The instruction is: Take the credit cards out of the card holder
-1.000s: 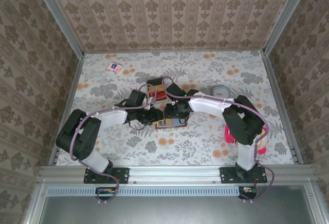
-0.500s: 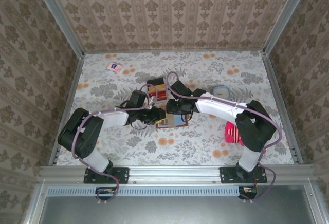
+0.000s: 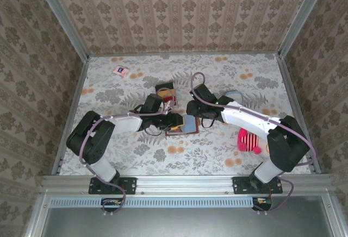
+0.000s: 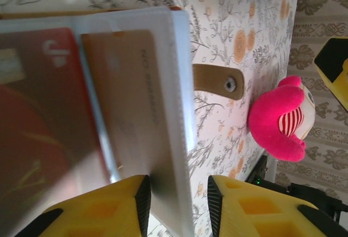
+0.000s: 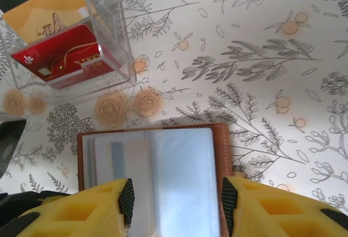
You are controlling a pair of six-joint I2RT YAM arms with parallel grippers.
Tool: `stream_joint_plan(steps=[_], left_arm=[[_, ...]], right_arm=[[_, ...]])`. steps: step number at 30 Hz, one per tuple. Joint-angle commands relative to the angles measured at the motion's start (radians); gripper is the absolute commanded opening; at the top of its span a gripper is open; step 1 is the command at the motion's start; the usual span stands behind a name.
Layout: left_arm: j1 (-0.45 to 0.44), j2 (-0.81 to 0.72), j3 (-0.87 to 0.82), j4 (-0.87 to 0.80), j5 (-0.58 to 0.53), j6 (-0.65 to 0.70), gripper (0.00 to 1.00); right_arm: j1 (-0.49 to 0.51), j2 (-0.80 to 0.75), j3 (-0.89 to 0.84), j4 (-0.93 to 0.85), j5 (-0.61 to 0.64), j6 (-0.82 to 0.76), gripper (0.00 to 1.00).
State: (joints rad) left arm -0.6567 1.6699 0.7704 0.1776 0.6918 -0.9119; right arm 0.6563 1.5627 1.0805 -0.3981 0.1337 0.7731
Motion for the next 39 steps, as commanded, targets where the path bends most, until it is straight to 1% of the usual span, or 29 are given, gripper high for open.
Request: stream_joint_plan(steps=[1,7,9,10,13,15,17,20,23,25,28,31,34,37,39], left_arm=[[-0.023,0.032,0.057,0.019,-0.006,-0.017,0.42],[-0.042,0.073,0.102,0.013,-0.023,-0.028,0.62],[-0.039,0.062,0.098,0.005,-0.042,-0.037,0.7],[-0.036,0.055,0.096,-0.002,-0.079,-0.04,0.72],[-0.024,0.015,0.082,-0.03,-0.119,-0.03,0.83],[-0.019,-0.027,0.067,-0.064,-0.168,-0.016,0.93],[-0.017,-0.074,0.043,-0.092,-0.229,-0.002,1.0],[-0.006,-0.141,-0.003,-0.112,-0.302,0.0,1.0],[0.012,-0.2,-0.041,-0.13,-0.34,-0.005,1.0],[0.016,-0.233,-0.061,-0.143,-0.372,0.012,1.0],[0.029,-0.257,-0.053,-0.209,-0.395,0.022,0.99],[0.033,-0.251,-0.024,-0.26,-0.388,0.026,0.91],[0.028,-0.227,-0.01,-0.25,-0.355,-0.001,0.82],[0.017,-0.182,0.015,-0.24,-0.317,-0.024,0.73],[0.011,-0.15,0.025,-0.21,-0.276,-0.043,0.65]], right_arm=[[-0.012,-0.038,-0.031,0.019,0.028,0.02,0.53],[-0.027,-0.098,-0.092,0.052,0.032,0.01,0.65],[-0.034,-0.123,-0.107,0.067,0.032,-0.006,0.69],[-0.036,-0.131,-0.112,0.07,0.029,-0.015,0.69],[-0.047,-0.133,-0.111,0.083,-0.01,-0.044,0.7],[-0.049,-0.121,-0.099,0.098,-0.071,-0.074,0.69],[-0.049,-0.098,-0.092,0.115,-0.136,-0.094,0.66],[-0.047,-0.042,-0.065,0.118,-0.21,-0.097,0.57],[-0.038,0.02,-0.026,0.095,-0.259,-0.073,0.49],[-0.029,0.058,-0.003,0.078,-0.266,-0.062,0.46],[-0.025,0.114,0.037,0.024,-0.261,-0.042,0.39],[-0.025,0.161,0.07,-0.03,-0.239,-0.038,0.33],[-0.026,0.198,0.1,-0.08,-0.204,-0.051,0.32],[-0.029,0.228,0.11,-0.099,-0.196,-0.051,0.32],[-0.032,0.241,0.113,-0.108,-0.195,-0.051,0.31]])
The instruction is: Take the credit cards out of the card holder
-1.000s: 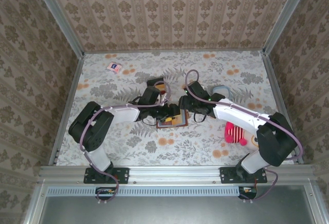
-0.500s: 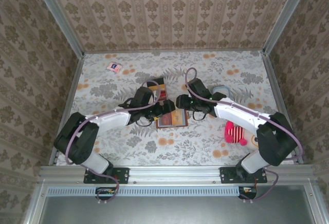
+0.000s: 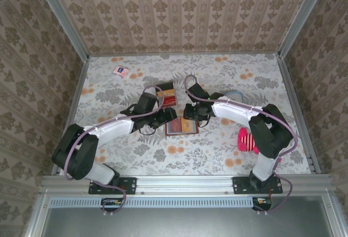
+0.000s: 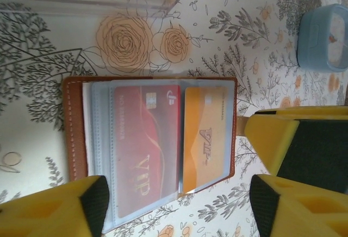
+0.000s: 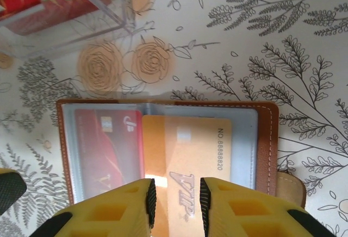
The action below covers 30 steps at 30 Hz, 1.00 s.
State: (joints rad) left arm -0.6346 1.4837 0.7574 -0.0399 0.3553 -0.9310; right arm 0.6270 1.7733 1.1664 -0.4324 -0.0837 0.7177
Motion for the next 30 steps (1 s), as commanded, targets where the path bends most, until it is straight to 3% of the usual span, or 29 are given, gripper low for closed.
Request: stream_joint_plan(steps=[1,5,13,30], left_arm=[[-0.015,0.054,0.039,0.033,0.082,-0.038,0.62],[-0.027,0.098,0.061,0.076,0.109,-0.067,0.48],[-0.047,0.181,0.104,0.08,0.12,-0.089,0.34],[-0.047,0.296,0.156,0.049,0.147,-0.082,0.36]], right_arm=[[-0.004,0.037,0.03,-0.079,0.022,0.003,0.3],[-0.014,0.048,0.03,-0.085,0.022,0.0,0.29],[-0.031,0.076,0.013,-0.067,-0.011,-0.004,0.26],[-0.044,0.097,-0.019,-0.04,-0.042,-0.009,0.25]])
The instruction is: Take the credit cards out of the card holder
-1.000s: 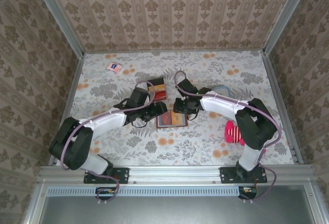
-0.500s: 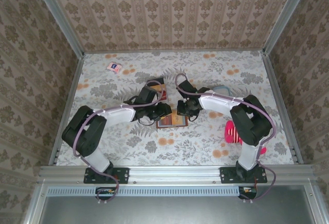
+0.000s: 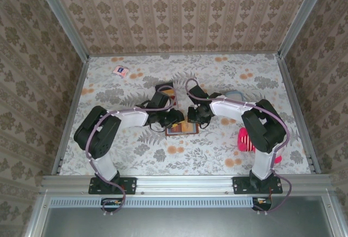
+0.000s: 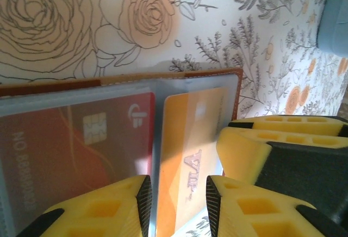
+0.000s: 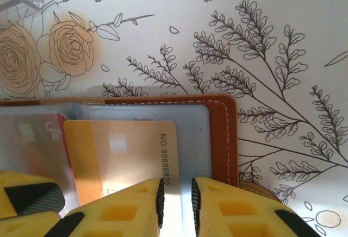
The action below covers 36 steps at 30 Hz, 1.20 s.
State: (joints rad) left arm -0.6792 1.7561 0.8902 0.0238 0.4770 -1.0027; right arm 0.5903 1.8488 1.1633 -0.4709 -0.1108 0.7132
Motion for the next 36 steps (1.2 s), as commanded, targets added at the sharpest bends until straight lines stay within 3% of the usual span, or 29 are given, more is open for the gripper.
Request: stream_joint_plan(steps=[1,8,14,22,30,36], left_arm=[[0.0,0.028,0.025,-0.012,0.029,-0.01,0.36],[-0.002,0.04,0.08,-0.127,0.016,0.082,0.35],[0.001,0.064,0.086,-0.089,0.08,0.094,0.34],[0.008,0.088,0.092,-0.104,0.069,0.105,0.35],[0.003,0.064,0.111,-0.234,-0.031,0.161,0.35],[0.004,0.075,0.09,-0.151,0.011,0.13,0.33]], right_arm=[[-0.008,0.022,-0.015,-0.002,-0.015,-0.006,0.25],[-0.011,0.033,-0.008,-0.014,-0.025,-0.017,0.25],[-0.011,0.041,-0.002,-0.012,-0.036,-0.015,0.26],[-0.011,0.05,-0.001,-0.012,-0.042,-0.015,0.25],[-0.012,0.058,-0.007,-0.003,-0.054,-0.017,0.24],[-0.012,0.067,-0.016,0.016,-0.087,-0.009,0.23]])
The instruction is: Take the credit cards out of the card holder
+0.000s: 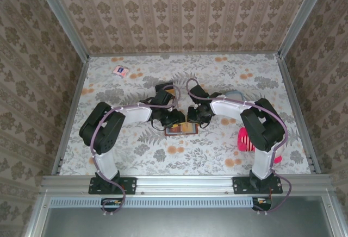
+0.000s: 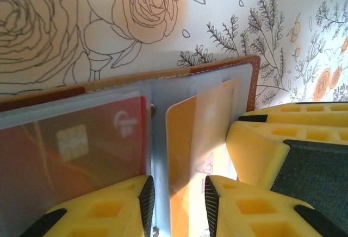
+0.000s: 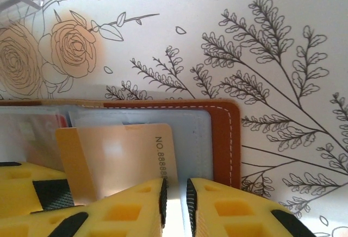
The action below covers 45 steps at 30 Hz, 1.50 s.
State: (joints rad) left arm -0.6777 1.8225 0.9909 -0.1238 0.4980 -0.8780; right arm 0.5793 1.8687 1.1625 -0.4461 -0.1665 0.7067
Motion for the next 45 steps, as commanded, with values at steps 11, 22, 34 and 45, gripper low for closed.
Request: stream_joint_plan(steps=[11,22,34,45], left_arm=[[0.015,-0.015,-0.037,0.046,0.019,-0.005,0.14],[0.069,-0.125,-0.083,0.03,0.068,0.045,0.03],[0.131,-0.285,-0.053,-0.213,0.025,0.27,0.0],[0.214,-0.496,-0.107,-0.103,0.131,0.293,0.0]], right_arm=[[-0.006,0.038,-0.024,-0.011,-0.018,0.001,0.23],[-0.007,0.071,-0.024,-0.036,0.067,0.0,0.23],[-0.006,-0.06,0.005,0.023,0.024,-0.018,0.24],[-0.047,-0.313,-0.064,0.251,-0.159,0.016,0.49]])
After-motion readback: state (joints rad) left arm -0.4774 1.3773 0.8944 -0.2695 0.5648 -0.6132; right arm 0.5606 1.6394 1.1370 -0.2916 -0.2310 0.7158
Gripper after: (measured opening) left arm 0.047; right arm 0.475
